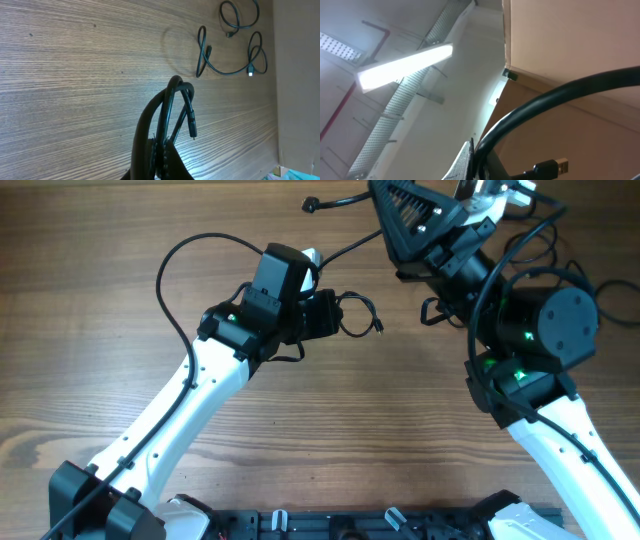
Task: Untangle cables
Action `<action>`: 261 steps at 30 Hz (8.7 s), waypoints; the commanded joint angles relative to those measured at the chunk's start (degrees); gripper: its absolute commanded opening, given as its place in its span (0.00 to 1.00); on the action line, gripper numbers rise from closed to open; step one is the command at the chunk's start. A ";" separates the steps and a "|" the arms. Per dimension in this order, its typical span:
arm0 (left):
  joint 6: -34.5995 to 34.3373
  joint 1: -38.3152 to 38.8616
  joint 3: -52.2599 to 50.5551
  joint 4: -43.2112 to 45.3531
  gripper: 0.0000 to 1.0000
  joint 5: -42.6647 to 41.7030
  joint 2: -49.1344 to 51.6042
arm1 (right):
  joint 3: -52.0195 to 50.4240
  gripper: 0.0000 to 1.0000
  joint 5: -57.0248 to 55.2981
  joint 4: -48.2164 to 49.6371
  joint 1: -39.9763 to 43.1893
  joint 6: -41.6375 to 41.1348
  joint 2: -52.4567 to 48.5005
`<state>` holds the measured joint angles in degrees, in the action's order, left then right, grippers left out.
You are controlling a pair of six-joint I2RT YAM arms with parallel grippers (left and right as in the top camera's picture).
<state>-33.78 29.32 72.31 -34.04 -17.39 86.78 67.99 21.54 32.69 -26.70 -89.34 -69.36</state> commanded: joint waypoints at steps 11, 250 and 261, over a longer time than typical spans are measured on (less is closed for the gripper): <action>6.64 -4.94 -0.07 -15.32 0.04 2.32 0.33 | 1.01 0.06 -29.35 -53.64 -0.24 32.63 0.61; -27.85 -11.41 -0.04 -18.47 1.00 -23.19 -8.04 | -1.25 0.04 -7.56 -62.36 -14.53 67.25 -16.87; -23.69 -11.47 -0.04 -18.34 1.00 -11.04 -8.04 | -1.25 0.04 -7.56 -63.89 -11.61 65.20 -14.62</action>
<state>-56.84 17.58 71.72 -51.88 -33.91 78.87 66.98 13.13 -30.74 -39.90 -24.21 -85.91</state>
